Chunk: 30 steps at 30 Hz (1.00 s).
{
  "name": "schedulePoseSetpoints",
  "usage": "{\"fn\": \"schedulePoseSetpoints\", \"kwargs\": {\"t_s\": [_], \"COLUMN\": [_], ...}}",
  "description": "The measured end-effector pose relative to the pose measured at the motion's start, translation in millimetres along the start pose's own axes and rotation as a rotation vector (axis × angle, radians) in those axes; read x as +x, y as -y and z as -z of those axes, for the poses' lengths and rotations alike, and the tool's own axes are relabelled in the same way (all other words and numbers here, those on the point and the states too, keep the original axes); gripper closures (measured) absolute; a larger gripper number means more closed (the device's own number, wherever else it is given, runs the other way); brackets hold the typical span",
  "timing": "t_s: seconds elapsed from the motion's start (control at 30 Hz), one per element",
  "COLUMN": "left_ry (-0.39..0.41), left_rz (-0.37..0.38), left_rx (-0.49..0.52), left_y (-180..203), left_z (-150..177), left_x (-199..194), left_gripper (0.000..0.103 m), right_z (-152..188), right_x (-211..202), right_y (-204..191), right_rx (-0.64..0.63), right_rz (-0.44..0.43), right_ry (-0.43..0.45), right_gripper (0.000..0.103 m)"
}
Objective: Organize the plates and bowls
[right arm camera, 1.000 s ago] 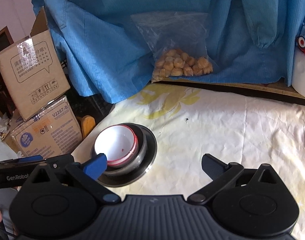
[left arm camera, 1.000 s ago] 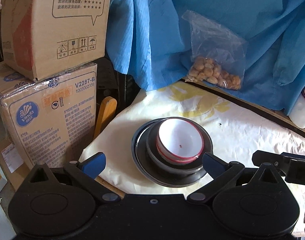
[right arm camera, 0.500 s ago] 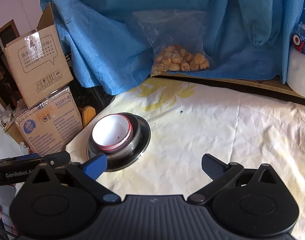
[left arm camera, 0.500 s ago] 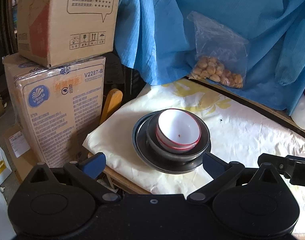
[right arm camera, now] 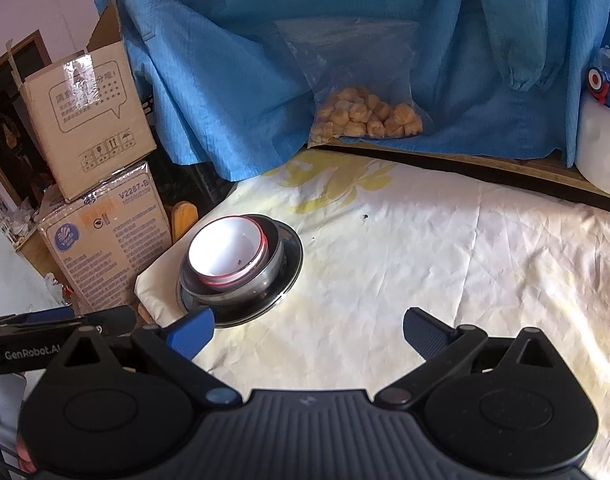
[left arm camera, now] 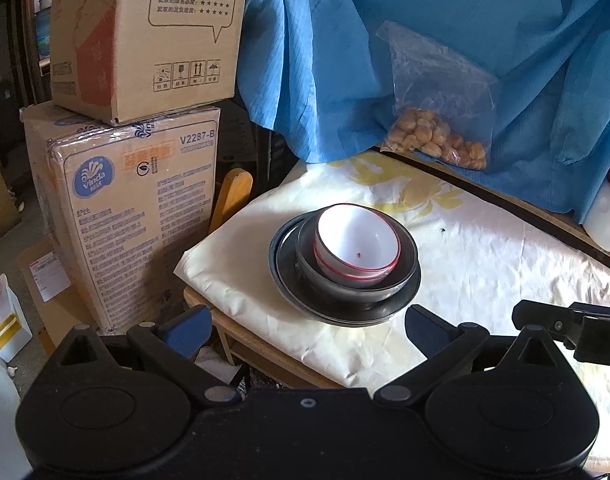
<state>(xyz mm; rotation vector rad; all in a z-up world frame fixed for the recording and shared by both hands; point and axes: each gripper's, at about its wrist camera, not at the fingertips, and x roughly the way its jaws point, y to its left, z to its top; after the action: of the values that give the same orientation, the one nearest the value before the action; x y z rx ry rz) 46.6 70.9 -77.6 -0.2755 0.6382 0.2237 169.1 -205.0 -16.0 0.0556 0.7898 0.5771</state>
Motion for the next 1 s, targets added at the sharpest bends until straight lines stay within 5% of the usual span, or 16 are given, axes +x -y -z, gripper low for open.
{"fn": "schedulePoseSetpoints", "kwargs": {"t_s": [1.0], "left_ry": [-0.004], "left_rz": [-0.049], "left_rx": [0.013], "left_y": [4], "left_z": [14], "left_x": [-8], "left_gripper": [0.001], "right_z": [9], "right_x": [1], "right_y": [-7], "right_rx": [-0.085], "right_rz": [-0.011], "right_ry": [-0.018], "right_gripper": [0.0]}}
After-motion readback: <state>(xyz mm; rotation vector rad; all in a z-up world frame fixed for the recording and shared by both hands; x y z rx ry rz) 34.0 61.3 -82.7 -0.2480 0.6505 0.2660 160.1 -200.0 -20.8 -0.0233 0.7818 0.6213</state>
